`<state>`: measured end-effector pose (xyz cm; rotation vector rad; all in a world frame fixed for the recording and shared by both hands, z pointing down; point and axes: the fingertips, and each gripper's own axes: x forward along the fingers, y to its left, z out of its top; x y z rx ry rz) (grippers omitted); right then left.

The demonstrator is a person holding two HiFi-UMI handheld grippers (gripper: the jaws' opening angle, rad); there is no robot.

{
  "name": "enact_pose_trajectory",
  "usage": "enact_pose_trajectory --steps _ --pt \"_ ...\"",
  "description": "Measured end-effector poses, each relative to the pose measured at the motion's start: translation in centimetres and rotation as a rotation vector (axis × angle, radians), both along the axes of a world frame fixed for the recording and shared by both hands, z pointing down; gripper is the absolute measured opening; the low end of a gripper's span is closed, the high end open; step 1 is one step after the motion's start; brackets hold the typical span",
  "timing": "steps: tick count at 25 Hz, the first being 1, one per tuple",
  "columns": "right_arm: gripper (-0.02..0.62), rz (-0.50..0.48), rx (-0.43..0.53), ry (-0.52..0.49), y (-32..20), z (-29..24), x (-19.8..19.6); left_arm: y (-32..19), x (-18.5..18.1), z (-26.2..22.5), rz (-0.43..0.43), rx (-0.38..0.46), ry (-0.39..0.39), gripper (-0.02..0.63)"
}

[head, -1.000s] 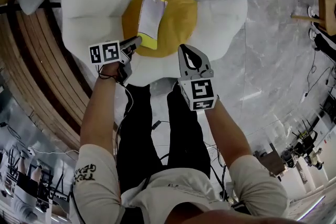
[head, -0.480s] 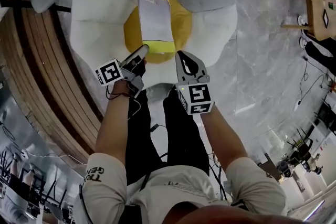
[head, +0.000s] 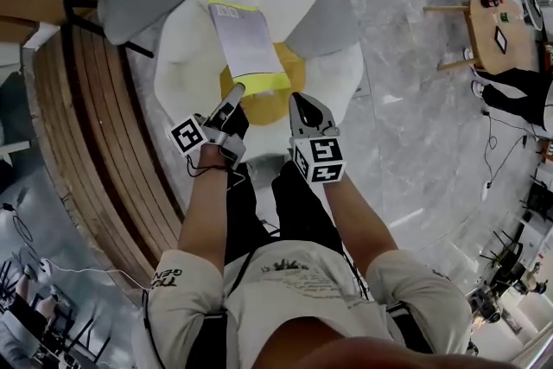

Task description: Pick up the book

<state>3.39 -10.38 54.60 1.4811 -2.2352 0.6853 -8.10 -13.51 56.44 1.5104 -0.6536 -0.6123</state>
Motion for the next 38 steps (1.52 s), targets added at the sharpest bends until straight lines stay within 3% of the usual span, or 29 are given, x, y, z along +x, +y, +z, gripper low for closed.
enact_pose_trajectory --steps 6,14,23,27,30,38 --pt "0.026 0.022 0.111 -0.055 -1.7 -10.0 -0.1 0.3 0.2 -11.2 -0.057 0.107 0.060 0.078" --pt "0.026 0.021 0.242 -0.102 -3.6 -21.0 -1.3 0.2 -0.5 -20.6 -0.064 0.176 0.040 0.084" --pt "0.026 0.018 0.380 -0.101 -5.4 -29.0 -1.3 -1.3 -1.1 -29.0 -0.098 0.278 0.089 0.087" --pt "0.026 0.001 0.457 -0.149 -4.8 -32.6 -1.8 -0.9 -0.9 -32.6 -0.086 0.337 0.099 0.089" --pt "0.026 0.010 0.497 -0.180 -4.5 -34.8 -1.6 -0.6 -0.8 -35.0 -0.091 0.386 0.141 0.089" --pt "0.025 0.002 0.529 -0.123 -4.3 -37.0 -1.0 0.1 -1.0 -39.6 -0.103 0.503 0.254 0.087"
